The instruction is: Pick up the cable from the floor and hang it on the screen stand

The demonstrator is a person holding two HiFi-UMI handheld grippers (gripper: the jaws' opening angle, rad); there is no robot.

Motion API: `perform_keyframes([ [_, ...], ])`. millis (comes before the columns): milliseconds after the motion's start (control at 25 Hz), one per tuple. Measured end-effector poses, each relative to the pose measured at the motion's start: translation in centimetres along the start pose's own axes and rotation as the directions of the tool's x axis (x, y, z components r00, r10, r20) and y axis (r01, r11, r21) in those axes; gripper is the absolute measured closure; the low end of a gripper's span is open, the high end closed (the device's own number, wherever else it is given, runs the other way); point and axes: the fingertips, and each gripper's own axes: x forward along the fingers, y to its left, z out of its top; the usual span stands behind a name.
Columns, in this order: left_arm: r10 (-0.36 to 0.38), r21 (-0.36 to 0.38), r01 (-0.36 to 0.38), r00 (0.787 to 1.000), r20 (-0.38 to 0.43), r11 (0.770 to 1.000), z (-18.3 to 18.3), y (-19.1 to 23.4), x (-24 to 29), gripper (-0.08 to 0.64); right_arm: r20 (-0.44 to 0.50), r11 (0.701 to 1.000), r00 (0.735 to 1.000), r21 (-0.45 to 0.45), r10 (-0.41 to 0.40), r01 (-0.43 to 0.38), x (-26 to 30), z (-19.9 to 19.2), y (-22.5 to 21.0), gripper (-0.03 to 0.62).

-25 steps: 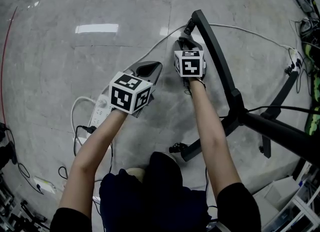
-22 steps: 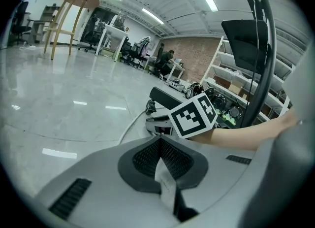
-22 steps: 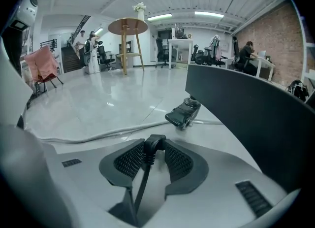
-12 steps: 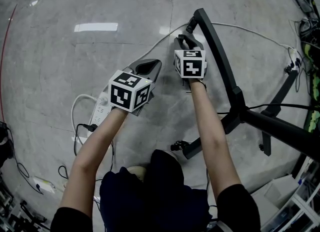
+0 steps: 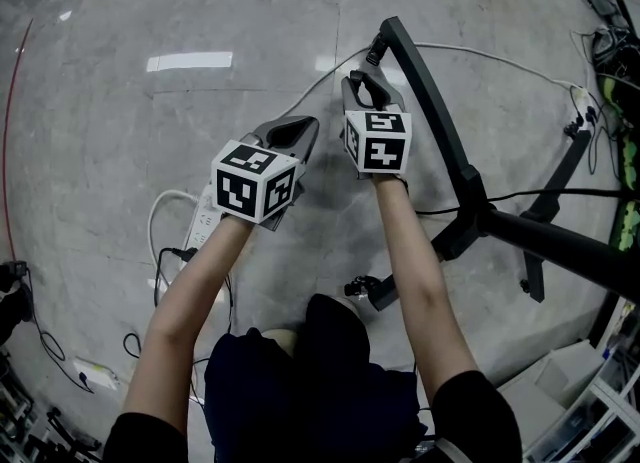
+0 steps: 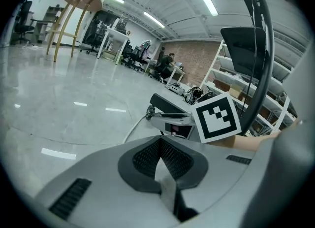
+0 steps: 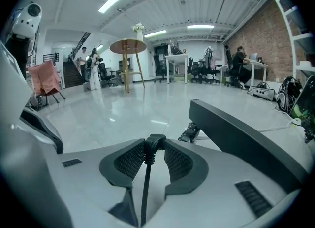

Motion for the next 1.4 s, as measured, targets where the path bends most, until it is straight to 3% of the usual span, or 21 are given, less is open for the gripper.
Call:
perform_keyframes([
  [240, 0.010, -0.007, -0.010, 1.000, -0.015, 1.000, 0.3, -0.5, -1.4, 0.560, 0.062, 0.999, 0.998, 0.038, 0.011, -0.013, -3.2, 2.1, 1.1, 0.448],
  [520, 0.002, -0.009, -0.002, 1.000, -0.005, 1.000, 4.1, -3.8, -4.6, 0.560, 0.082, 0.996, 0.996, 0.086, 0.021, -0.028, -8.6, 6.1, 2.4, 0.448],
  [800, -0.009, -0.082, 0.008, 1.000, -0.014, 0.997, 6.9, -8.0, -9.6, 0.560, 0.059, 0.994, 0.997, 0.092, 0.050, -0.055, -15.1, 9.8, 5.0, 0.448],
  [1160, -0.017, -0.012, 0.017, 0.999, -0.032, 1.000, 9.9, -13.8, -14.7, 0.560, 0.107, 0.991, 0.993, 0.118, 0.055, -0.067, -22.3, 14.7, 7.1, 0.449],
  [1400, -0.039, 0.017, 0.041, 0.996, -0.078, 0.999, 9.9, -18.2, -18.0, 0.560, 0.106, 0.994, 0.993, 0.097, 0.049, -0.059, -28.0, 15.9, 8.7, 0.449],
])
